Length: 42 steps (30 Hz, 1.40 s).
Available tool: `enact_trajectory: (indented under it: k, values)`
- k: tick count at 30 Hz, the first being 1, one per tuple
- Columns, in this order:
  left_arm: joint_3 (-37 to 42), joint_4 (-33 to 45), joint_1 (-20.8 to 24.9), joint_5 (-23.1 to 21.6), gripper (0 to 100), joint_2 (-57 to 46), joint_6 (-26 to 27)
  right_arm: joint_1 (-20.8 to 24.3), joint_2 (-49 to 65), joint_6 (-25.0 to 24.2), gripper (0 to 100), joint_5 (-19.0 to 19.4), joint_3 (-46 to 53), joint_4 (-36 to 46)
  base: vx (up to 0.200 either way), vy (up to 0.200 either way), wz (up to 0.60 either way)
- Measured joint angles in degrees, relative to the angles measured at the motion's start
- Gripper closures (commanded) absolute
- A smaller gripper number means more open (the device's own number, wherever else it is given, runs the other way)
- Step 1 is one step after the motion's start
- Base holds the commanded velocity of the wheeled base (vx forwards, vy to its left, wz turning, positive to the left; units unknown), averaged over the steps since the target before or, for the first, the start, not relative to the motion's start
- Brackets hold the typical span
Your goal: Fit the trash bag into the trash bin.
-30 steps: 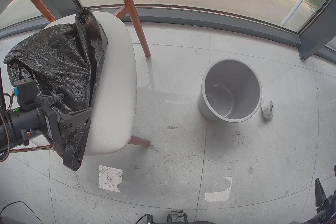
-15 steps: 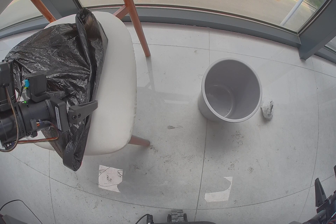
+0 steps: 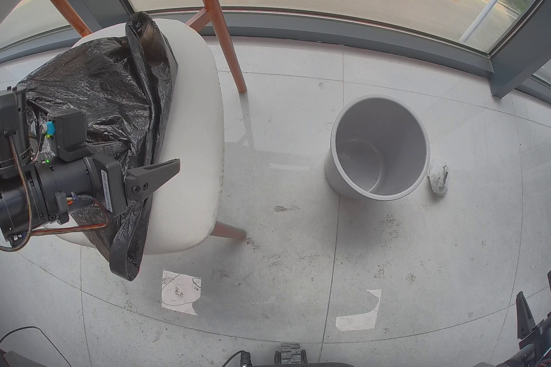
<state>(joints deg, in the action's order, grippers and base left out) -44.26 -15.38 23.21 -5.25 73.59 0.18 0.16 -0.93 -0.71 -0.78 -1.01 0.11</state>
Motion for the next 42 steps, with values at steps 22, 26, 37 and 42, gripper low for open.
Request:
enact_trajectory:
  k: [22,26,37,42]
  values:
    - [0.67,10.35,0.05,-0.33,0,-6.78,-0.34,0.0,0.0,0.0,0,-0.01,0.05,0.05,0.0,0.0,0.0]
    - [-0.17,11.14,0.18,-1.45,0,-8.69,-0.5,0.0,0.0,0.0,0,-0.01,0.02,0.07,0.0,0.0,0.0]
    - [-2.76,6.66,0.6,-3.11,0,-5.62,-5.29,0.0,0.0,0.0,0,0.0,0.0,0.05,0.0,0.0,0.0]
    - [-3.06,0.48,0.99,-2.89,0,-1.96,-5.53,0.0,0.0,0.0,0,0.0,0.0,0.05,0.0,0.0,0.0]
